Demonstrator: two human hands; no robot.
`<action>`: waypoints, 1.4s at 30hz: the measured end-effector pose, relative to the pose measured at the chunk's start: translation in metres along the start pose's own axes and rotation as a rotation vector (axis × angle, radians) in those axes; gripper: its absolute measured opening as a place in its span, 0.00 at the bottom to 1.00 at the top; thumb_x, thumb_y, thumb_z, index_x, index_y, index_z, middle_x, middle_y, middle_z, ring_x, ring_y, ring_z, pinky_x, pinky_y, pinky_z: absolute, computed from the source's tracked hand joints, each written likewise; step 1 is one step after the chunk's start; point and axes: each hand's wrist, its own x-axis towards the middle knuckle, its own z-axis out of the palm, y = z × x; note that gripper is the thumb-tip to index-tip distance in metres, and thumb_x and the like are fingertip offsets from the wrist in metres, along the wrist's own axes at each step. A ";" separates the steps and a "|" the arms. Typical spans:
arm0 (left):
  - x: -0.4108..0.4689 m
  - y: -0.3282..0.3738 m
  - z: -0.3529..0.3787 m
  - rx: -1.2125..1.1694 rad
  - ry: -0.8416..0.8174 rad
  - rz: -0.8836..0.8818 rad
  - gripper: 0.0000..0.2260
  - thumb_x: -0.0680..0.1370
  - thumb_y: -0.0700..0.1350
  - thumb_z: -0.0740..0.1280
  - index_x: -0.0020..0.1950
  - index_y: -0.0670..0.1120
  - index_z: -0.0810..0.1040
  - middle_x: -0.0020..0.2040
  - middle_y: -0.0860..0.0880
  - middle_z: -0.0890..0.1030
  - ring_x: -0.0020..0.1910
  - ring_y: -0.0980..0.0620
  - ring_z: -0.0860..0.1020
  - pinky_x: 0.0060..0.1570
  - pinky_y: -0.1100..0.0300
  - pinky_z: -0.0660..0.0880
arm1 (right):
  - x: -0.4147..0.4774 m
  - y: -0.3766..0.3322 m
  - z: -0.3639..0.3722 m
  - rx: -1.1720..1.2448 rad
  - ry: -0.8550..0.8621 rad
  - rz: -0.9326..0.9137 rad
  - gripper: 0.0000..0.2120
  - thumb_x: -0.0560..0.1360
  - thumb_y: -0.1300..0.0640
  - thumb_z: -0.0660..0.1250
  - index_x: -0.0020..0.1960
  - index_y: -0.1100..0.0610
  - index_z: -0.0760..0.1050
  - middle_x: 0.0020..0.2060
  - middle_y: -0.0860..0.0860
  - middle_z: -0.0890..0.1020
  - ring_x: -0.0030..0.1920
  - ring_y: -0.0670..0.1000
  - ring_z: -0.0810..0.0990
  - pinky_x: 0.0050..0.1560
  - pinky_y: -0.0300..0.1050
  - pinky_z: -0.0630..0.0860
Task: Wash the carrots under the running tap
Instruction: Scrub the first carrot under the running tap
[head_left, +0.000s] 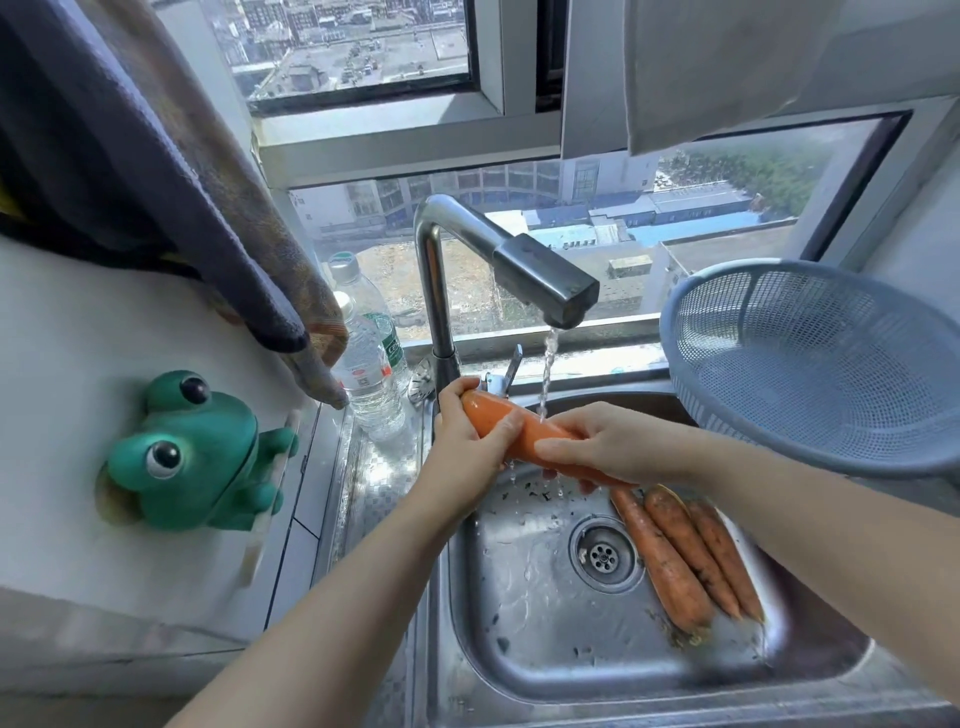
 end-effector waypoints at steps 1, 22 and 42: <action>-0.001 0.001 0.000 -0.007 -0.001 0.000 0.24 0.78 0.48 0.68 0.69 0.54 0.59 0.63 0.43 0.70 0.51 0.48 0.78 0.40 0.62 0.78 | 0.001 -0.002 0.005 -0.015 0.056 -0.020 0.14 0.81 0.51 0.60 0.49 0.61 0.77 0.38 0.53 0.80 0.33 0.50 0.75 0.32 0.39 0.73; 0.007 0.007 0.014 -0.684 0.187 -0.255 0.10 0.83 0.51 0.57 0.58 0.48 0.72 0.45 0.47 0.81 0.38 0.54 0.79 0.33 0.61 0.77 | 0.003 -0.023 0.038 0.217 0.142 0.091 0.30 0.79 0.36 0.47 0.47 0.60 0.74 0.30 0.54 0.77 0.25 0.51 0.76 0.30 0.47 0.76; -0.002 -0.009 0.036 -0.317 -0.061 -0.024 0.22 0.63 0.51 0.78 0.53 0.51 0.74 0.49 0.47 0.82 0.50 0.47 0.82 0.49 0.51 0.80 | -0.023 0.004 0.027 0.244 0.089 0.163 0.07 0.70 0.69 0.66 0.38 0.61 0.70 0.28 0.55 0.73 0.22 0.48 0.72 0.24 0.39 0.70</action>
